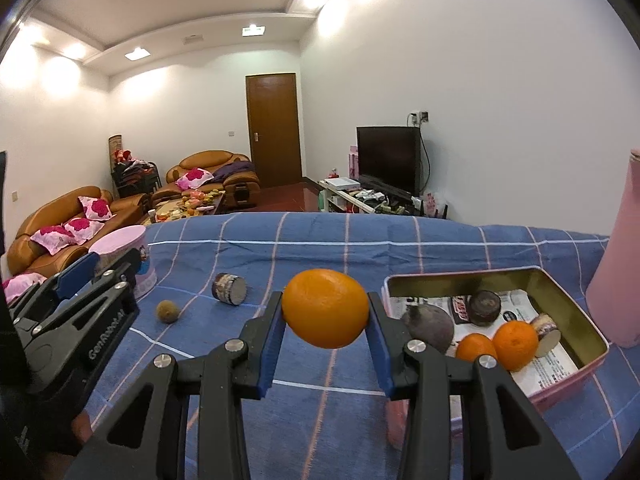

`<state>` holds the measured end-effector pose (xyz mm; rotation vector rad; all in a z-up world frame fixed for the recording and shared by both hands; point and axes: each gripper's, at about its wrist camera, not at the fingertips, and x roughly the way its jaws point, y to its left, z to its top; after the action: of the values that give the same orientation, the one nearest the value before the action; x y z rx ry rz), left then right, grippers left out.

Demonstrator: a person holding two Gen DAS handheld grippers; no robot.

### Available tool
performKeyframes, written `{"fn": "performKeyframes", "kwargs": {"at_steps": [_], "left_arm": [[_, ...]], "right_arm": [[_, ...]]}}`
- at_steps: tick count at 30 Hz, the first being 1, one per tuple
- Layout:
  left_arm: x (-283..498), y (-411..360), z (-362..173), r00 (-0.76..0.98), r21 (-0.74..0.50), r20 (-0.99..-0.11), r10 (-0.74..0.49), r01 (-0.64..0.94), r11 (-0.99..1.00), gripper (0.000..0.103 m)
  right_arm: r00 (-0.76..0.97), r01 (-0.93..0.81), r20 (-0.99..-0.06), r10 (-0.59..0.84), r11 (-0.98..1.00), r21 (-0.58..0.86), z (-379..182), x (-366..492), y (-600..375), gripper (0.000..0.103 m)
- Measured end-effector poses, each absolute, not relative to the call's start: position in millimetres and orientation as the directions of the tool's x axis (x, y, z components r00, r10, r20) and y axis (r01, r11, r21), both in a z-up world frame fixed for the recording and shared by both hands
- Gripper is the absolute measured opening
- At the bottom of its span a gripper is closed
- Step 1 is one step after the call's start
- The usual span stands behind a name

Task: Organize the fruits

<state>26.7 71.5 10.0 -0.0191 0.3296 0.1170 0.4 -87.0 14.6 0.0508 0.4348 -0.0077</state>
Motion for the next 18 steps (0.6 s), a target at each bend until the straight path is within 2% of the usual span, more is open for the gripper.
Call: {"fn": "performKeyframes", "kwargs": {"at_steps": [10, 14, 16, 18], "left_arm": [[20, 58, 10, 0.944, 0.004, -0.320, 0.087, -0.090, 0.996, 0.045], [22, 58, 9, 0.933, 0.010, -0.344, 0.103, -0.106, 0.994, 0.045], [24, 60, 10, 0.927, 0.040, -0.349, 0.139, -0.134, 0.990, 0.049], [32, 72, 9, 0.880, 0.115, -0.374, 0.293, -0.269, 0.956, 0.052]], "right_arm": [[0.902, 0.031, -0.432, 0.000, 0.998, 0.063, 15, -6, -99, 0.042], [0.900, 0.030, -0.436, 0.004, 0.997, 0.071, 16, -8, -103, 0.042], [0.900, 0.029, -0.436, 0.004, 0.997, 0.069, 15, -8, -103, 0.042], [0.900, 0.027, -0.437, 0.006, 0.997, 0.068, 15, -8, -104, 0.042]]}}
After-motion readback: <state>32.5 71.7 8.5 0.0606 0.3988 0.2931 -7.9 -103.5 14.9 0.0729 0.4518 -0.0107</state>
